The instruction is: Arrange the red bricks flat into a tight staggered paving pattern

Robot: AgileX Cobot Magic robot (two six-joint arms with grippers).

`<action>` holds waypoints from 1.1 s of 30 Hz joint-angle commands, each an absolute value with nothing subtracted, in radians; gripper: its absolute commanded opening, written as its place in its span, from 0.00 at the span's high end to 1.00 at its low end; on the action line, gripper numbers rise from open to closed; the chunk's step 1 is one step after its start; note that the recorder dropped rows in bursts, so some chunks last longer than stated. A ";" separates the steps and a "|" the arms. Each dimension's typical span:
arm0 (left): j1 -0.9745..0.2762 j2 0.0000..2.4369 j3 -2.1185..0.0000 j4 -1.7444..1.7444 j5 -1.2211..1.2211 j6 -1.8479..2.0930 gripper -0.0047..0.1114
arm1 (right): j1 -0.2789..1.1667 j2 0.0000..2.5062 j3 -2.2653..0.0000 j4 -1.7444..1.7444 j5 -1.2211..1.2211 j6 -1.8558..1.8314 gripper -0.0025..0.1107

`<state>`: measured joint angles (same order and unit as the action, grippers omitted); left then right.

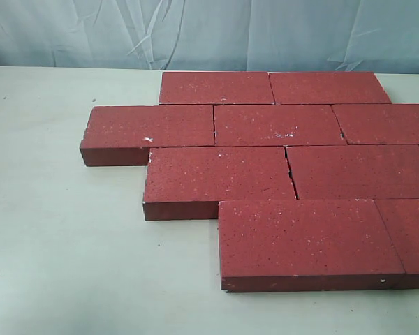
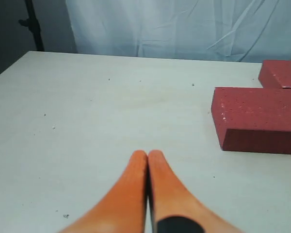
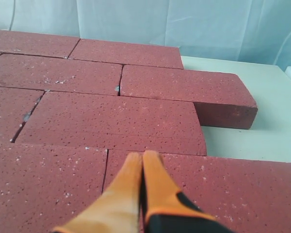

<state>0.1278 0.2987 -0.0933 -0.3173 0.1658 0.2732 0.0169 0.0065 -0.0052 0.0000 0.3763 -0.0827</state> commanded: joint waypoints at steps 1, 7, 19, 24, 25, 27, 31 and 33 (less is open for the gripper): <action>0.159 0.182 -0.016 -0.302 0.162 0.272 0.96 | 0.013 0.000 0.000 -0.006 0.365 -0.086 0.98; 0.159 0.040 0.000 -0.268 0.224 0.272 0.96 | 0.013 0.000 0.000 -0.006 0.362 -0.086 0.98; 0.159 0.000 0.000 -0.254 0.241 0.272 0.96 | 0.013 0.000 0.000 -0.006 0.362 -0.086 0.98; 0.159 0.000 0.000 -0.254 0.241 0.272 0.96 | 0.013 0.000 0.000 -0.006 0.362 -0.086 0.98; 0.159 0.000 0.000 -0.254 0.241 0.272 0.96 | 0.013 0.000 0.000 -0.006 0.362 -0.086 0.98; 0.154 0.000 0.000 -0.254 0.241 0.272 0.96 | 0.013 0.000 0.000 -0.006 0.362 -0.086 0.98; 0.145 0.000 0.000 -0.254 0.241 0.268 0.96 | 0.013 0.000 0.000 -0.006 0.362 -0.086 0.98; 0.145 0.000 0.000 -0.233 0.241 0.238 0.96 | 0.013 0.000 0.000 -0.006 0.362 -0.086 0.98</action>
